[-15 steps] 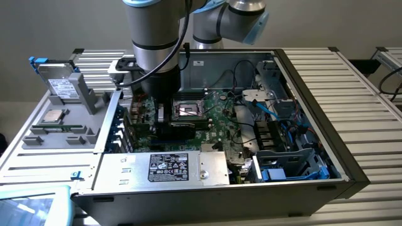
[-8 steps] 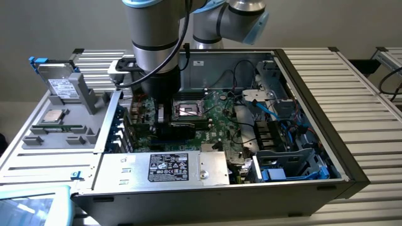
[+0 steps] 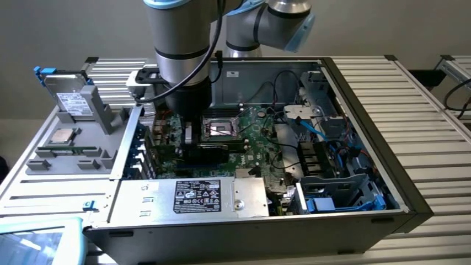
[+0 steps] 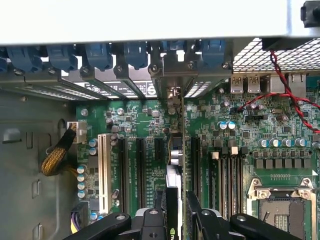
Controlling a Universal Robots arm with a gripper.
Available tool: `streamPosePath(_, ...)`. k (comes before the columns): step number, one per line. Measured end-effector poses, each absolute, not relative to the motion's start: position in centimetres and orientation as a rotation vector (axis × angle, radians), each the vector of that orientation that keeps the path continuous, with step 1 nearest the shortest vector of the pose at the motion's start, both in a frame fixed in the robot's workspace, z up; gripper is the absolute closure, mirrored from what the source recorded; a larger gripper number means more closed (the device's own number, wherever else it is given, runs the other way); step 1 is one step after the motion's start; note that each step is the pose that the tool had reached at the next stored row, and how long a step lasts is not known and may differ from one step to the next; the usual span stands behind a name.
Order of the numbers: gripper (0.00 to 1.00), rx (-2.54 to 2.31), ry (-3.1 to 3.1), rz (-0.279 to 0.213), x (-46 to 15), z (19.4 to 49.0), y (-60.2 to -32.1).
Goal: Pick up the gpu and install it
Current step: 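Insert the gpu into the slot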
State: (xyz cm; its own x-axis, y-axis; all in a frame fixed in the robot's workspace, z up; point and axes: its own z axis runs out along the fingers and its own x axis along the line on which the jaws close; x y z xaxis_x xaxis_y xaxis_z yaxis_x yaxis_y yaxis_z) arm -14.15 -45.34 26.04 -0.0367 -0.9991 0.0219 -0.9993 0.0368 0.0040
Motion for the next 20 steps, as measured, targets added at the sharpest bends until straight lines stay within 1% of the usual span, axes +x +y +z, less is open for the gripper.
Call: streamPosePath(20, 0.73, 2.164, -2.245, 0.012, -14.16, 25.99, -45.69)
